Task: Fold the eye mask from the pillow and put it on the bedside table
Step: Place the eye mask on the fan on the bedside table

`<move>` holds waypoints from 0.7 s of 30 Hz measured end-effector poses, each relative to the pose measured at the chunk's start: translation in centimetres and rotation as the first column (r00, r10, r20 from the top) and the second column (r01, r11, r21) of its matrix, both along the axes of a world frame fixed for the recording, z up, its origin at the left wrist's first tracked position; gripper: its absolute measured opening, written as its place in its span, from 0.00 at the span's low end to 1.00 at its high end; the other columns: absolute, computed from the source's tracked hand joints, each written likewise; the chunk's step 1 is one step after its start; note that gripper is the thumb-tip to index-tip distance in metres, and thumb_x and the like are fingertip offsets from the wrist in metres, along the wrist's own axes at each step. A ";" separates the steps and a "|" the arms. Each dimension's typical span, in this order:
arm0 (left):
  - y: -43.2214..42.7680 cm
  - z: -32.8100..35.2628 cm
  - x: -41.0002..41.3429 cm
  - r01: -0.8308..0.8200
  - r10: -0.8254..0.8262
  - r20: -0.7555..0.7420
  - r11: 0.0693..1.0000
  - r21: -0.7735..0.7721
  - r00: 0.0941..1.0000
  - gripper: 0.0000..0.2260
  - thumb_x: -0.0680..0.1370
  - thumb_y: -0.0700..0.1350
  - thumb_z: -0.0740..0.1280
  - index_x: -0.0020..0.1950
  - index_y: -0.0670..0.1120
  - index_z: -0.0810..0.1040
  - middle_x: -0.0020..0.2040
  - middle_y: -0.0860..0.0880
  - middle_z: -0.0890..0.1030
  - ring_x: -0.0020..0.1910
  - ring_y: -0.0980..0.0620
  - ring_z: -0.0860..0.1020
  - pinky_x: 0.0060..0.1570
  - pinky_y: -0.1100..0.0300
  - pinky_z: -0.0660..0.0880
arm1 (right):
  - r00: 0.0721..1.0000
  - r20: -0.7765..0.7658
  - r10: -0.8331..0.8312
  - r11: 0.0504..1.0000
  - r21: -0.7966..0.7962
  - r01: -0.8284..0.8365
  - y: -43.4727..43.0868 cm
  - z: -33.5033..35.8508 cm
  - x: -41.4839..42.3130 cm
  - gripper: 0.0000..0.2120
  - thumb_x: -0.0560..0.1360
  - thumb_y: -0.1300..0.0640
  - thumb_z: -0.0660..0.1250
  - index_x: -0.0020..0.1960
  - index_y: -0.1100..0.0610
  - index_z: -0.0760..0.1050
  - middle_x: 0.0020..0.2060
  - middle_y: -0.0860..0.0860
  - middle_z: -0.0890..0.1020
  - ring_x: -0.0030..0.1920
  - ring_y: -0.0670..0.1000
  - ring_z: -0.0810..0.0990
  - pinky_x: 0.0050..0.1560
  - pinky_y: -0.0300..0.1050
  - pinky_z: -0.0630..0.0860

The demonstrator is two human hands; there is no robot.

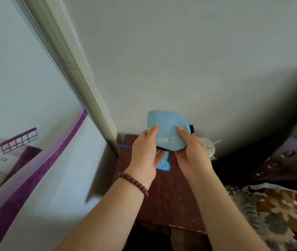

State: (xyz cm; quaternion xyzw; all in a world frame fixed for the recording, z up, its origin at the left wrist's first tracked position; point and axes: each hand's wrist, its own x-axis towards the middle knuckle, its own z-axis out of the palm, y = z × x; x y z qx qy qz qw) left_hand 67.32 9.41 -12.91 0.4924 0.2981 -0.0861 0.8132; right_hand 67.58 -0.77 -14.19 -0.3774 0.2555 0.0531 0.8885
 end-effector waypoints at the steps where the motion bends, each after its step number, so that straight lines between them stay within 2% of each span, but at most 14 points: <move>1: 0.2 -0.3 0.4 0.015 -0.015 -0.001 1.000 0.021 1.000 0.03 0.74 0.48 0.67 0.44 0.49 0.78 0.43 0.49 0.81 0.41 0.53 0.80 0.33 0.62 0.74 | 1.000 0.000 -0.008 1.000 -0.012 0.008 0.2 -0.3 0.4 0.06 0.74 0.62 0.68 0.49 0.63 0.78 0.39 0.54 0.86 0.39 0.50 0.85 0.36 0.43 0.81; 4: 0.7 -1.6 1.7 0.084 -0.085 0.003 0.993 0.088 0.996 0.05 0.74 0.46 0.68 0.39 0.49 0.80 0.37 0.51 0.81 0.32 0.58 0.80 0.31 0.64 0.75 | 0.999 -0.028 -0.039 0.999 -0.021 0.038 0.3 -1.8 1.6 0.10 0.75 0.54 0.67 0.50 0.60 0.79 0.45 0.55 0.86 0.45 0.52 0.85 0.45 0.48 0.82; 6: 1.1 -3.0 2.7 0.099 -0.101 0.012 0.986 0.133 0.995 0.05 0.75 0.46 0.68 0.40 0.48 0.81 0.38 0.51 0.82 0.29 0.60 0.80 0.29 0.67 0.75 | 0.996 -0.077 -0.048 0.999 -0.026 0.046 0.2 -3.2 2.6 0.11 0.75 0.53 0.67 0.52 0.59 0.79 0.51 0.56 0.84 0.49 0.54 0.84 0.49 0.50 0.80; 7: 1.2 -3.6 3.1 0.103 -0.107 0.018 0.983 0.154 0.994 0.04 0.75 0.46 0.69 0.43 0.48 0.82 0.41 0.49 0.83 0.33 0.59 0.81 0.33 0.65 0.78 | 0.994 -0.096 -0.051 0.998 -0.031 0.048 0.1 -3.8 2.9 0.10 0.75 0.54 0.67 0.52 0.59 0.79 0.52 0.57 0.84 0.50 0.54 0.83 0.48 0.49 0.80; 9: 1.4 -5.1 3.7 0.107 -0.112 0.018 0.979 0.175 0.994 0.09 0.74 0.47 0.70 0.53 0.46 0.81 0.50 0.46 0.84 0.46 0.52 0.82 0.47 0.56 0.80 | 0.990 -0.134 -0.053 0.998 -0.053 0.046 -0.1 -5.6 3.6 0.09 0.75 0.57 0.66 0.52 0.60 0.78 0.52 0.57 0.83 0.50 0.54 0.83 0.44 0.47 0.80; 10: 1.5 -6.1 4.0 0.095 -0.099 0.013 0.979 0.182 0.995 0.12 0.73 0.47 0.71 0.55 0.46 0.81 0.52 0.45 0.84 0.48 0.51 0.82 0.48 0.55 0.80 | 0.988 -0.147 -0.053 0.996 -0.075 0.042 -0.2 -6.6 4.0 0.07 0.75 0.58 0.67 0.50 0.60 0.78 0.51 0.56 0.83 0.49 0.53 0.83 0.42 0.46 0.80; 13: 1.7 -9.8 4.9 0.039 -0.043 0.013 0.979 0.198 0.999 0.13 0.72 0.47 0.72 0.55 0.46 0.80 0.48 0.48 0.84 0.38 0.61 0.82 0.34 0.66 0.77 | 0.986 -0.158 -0.056 0.989 -0.142 0.033 -0.1 -10.2 5.2 0.05 0.75 0.59 0.67 0.43 0.60 0.77 0.42 0.53 0.84 0.42 0.50 0.84 0.38 0.44 0.80; 15: 1.9 -12.4 5.7 0.037 -0.035 -0.014 0.975 0.219 0.999 0.12 0.72 0.48 0.72 0.54 0.47 0.81 0.47 0.49 0.84 0.39 0.61 0.82 0.34 0.67 0.76 | 0.984 -0.166 -0.066 0.985 -0.167 0.038 0.2 -13.0 6.1 0.06 0.75 0.59 0.68 0.40 0.60 0.75 0.34 0.50 0.84 0.39 0.49 0.83 0.39 0.44 0.80; 16: 2.0 -13.6 6.2 0.050 -0.045 -0.029 0.970 0.237 0.999 0.10 0.73 0.49 0.71 0.53 0.48 0.82 0.47 0.49 0.84 0.41 0.58 0.82 0.37 0.64 0.77 | 0.981 -0.178 -0.071 0.984 -0.173 0.040 0.3 -14.4 6.5 0.07 0.74 0.58 0.69 0.39 0.59 0.75 0.32 0.50 0.84 0.38 0.50 0.83 0.40 0.45 0.81; 18: 2.0 -16.1 7.1 0.075 -0.066 -0.038 0.954 0.292 0.997 0.04 0.74 0.48 0.69 0.44 0.52 0.84 0.45 0.49 0.85 0.43 0.54 0.82 0.40 0.59 0.78 | 0.975 -0.210 -0.076 0.978 -0.206 0.032 0.6 -17.1 7.2 0.08 0.73 0.58 0.70 0.38 0.59 0.74 0.34 0.51 0.84 0.40 0.52 0.83 0.45 0.49 0.81; 21: 2.0 -20.5 8.5 0.084 -0.070 -0.049 0.919 0.386 0.996 0.10 0.74 0.47 0.68 0.33 0.57 0.83 0.39 0.52 0.84 0.39 0.56 0.81 0.39 0.60 0.78 | 0.968 -0.233 -0.091 0.956 -0.292 0.019 0.9 -21.4 8.2 0.07 0.72 0.56 0.71 0.37 0.57 0.77 0.38 0.53 0.84 0.42 0.53 0.83 0.49 0.53 0.80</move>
